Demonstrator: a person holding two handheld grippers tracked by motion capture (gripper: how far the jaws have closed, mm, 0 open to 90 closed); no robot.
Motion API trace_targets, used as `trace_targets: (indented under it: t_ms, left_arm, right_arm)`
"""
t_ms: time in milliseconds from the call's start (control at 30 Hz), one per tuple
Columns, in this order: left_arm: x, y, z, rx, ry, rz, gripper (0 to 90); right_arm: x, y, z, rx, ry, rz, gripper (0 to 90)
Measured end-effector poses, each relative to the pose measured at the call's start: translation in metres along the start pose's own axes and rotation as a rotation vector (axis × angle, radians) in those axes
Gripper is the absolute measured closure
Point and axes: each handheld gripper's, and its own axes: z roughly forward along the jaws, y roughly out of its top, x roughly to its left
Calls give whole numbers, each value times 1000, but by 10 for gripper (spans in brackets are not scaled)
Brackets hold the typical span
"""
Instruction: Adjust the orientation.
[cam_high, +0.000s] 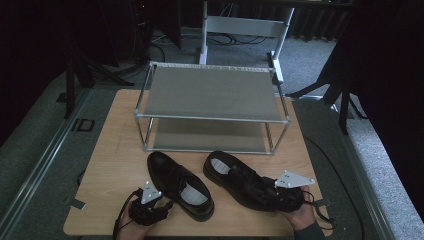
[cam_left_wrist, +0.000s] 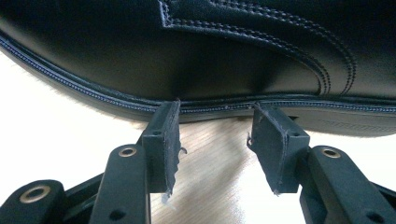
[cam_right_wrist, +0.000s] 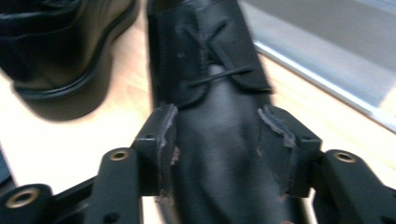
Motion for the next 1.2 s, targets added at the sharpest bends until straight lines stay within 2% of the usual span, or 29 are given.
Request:
trace_targets:
  t_ms: [133,267,333,433,533,633,767,867,933,1100,1167,1200]
  left_arm:
    - [0,0,0,0,-1,0,525]
    - [0,0,0,1,0,1,524]
    - [0,0,0,1,0,0,525]
    - [0,0,0,0,-1,-1,525]
    - [0,0,0,0,-1,-1,525]
    - [0,0,0,-1,1,-3,525]
    - [0,0,0,1,-2,-2,526]
    - [0,0,0,1,-1,-1,526]
    - [0,0,0,1,-1,-2,525]
    - [0,0,0,0,-1,-3,526]
    - [0,0,0,1,-1,-3,526]
    - [0,0,0,1,-2,-2,526]
  right_arm:
    - [11,-1,1,-2,42,-17,583]
    - [19,-2,6,-8,108,-31,799]
    - [21,-4,10,4,121,-36,883]
    - [26,-6,16,32,140,-44,895]
    - [35,-7,21,64,133,-78,894]
    - [45,-8,29,94,122,-91,889]
    - [53,-13,38,152,77,-109,889]
    - [50,-15,41,185,30,-110,890]
    - [48,-16,41,197,16,-108,893]
    - [42,-19,33,195,19,-97,897]
    - [38,-21,28,197,-5,-88,897]
    - [35,-22,26,206,-34,-92,897]
